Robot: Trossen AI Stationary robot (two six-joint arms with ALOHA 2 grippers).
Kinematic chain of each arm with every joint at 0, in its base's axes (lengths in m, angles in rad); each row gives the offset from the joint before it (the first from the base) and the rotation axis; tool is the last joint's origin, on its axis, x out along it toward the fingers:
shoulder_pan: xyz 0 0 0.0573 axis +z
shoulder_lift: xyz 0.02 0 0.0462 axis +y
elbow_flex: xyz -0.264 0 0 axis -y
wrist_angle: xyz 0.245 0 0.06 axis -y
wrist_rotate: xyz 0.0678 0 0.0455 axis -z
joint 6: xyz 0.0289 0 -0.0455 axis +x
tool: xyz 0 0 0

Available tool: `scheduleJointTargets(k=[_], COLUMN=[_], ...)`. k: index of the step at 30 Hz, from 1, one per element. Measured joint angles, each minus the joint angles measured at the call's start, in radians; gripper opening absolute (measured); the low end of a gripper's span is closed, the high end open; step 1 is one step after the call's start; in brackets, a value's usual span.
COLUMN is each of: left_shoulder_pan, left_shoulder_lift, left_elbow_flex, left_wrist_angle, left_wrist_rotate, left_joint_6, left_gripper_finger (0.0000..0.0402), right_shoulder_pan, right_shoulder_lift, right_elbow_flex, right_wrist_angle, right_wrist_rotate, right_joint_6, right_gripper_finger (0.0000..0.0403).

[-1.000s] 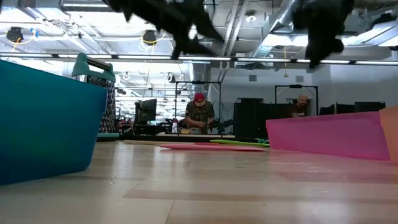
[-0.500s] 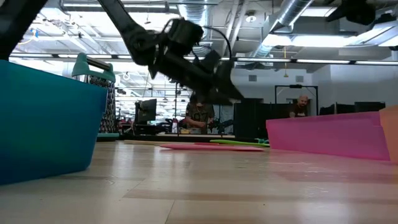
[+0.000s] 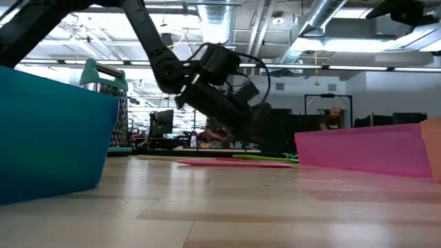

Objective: Pick & Place Kitchen Items
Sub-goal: Put the green spatula into the orange bin

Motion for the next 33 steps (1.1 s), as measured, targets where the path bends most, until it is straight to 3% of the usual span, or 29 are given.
scheduleJointTargets(k=[6,14,19,28,33], left_shoulder_pan=[0.008,0.018,0.014,0.032,0.038], left_shoulder_lift=[0.060,0.103,0.102,0.102,0.096], left_elbow_flex=[0.057,0.058,0.062,0.058,0.057], left_wrist_angle=[-0.053,-0.069,-0.124,-0.138,-0.139], left_wrist_rotate=[-0.058,-0.043,-0.059,-0.075,-0.069], left_joint_6=[0.002,-0.009,-0.010,-0.105,-0.170], left_gripper_finger=[0.0281,0.0263,0.0203,0.0036,0.0020], right_shoulder_pan=[0.000,0.000,0.000,0.000,0.000], right_shoulder_lift=[-0.001,-0.002,-0.002,-0.002,-0.002], right_elbow_flex=[0.000,0.000,0.000,0.000,0.000], right_wrist_angle=[0.000,0.000,0.001,0.001,0.001], right_wrist_rotate=[-0.003,-0.004,-0.004,-0.004,-0.004], right_joint_6=[0.014,0.015,0.015,0.033,0.033], right_gripper_finger=[0.0182,0.0180,0.0177,0.0165,0.0160])
